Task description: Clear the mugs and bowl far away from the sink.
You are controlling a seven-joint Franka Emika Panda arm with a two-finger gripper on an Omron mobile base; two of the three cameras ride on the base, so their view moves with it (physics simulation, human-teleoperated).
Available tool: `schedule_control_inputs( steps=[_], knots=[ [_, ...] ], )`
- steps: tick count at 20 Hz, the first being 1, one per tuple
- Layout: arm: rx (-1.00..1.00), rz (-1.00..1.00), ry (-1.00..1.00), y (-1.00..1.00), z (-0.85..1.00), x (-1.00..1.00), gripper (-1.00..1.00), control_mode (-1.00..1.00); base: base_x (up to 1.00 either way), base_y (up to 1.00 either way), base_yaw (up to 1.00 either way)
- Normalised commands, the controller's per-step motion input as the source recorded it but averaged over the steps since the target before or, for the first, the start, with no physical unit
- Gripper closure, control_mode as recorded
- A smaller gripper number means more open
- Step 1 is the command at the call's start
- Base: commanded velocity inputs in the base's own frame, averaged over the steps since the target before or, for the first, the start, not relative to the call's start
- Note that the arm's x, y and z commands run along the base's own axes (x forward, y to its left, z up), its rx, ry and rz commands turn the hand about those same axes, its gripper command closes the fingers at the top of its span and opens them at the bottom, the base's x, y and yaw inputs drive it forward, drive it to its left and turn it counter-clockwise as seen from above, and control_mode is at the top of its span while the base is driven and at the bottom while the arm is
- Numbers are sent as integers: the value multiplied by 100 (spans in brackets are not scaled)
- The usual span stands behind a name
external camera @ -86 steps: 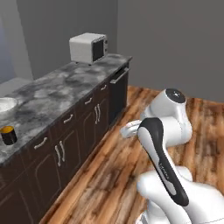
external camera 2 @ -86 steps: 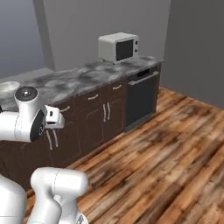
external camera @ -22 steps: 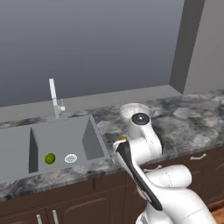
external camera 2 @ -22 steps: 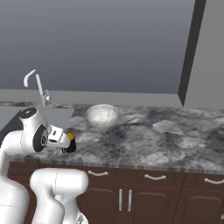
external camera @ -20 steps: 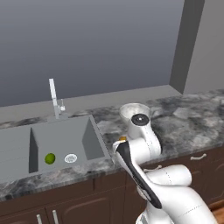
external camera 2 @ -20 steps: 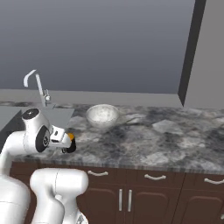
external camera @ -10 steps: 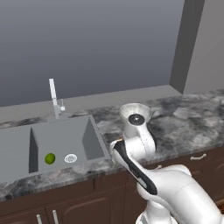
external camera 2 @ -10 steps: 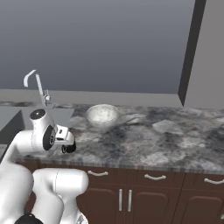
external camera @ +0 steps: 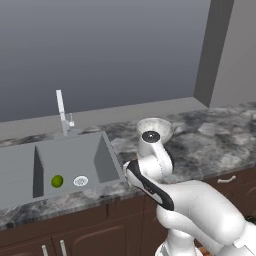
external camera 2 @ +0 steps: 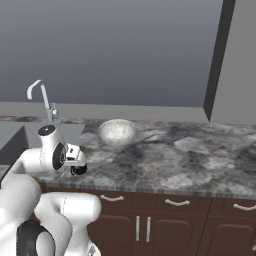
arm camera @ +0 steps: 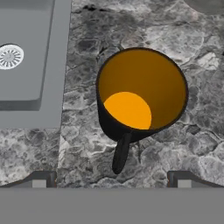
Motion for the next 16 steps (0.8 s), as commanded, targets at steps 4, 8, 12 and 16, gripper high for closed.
schedule_control_inputs(
  steps=[4, 8, 12, 16],
  knots=[
    [0, 0, 0, -6, -19, 0, -100, -100, 0, 0, 0],
    [0, -1, 0, -24, -8, 0, -100, -100, 0, 0, 0],
    [0, -4, 0, -30, -13, 2, 100, -100, 0, 0, 0],
    [0, -4, 0, -16, -34, 16, 100, -100, 0, 0, 0]
  ],
)
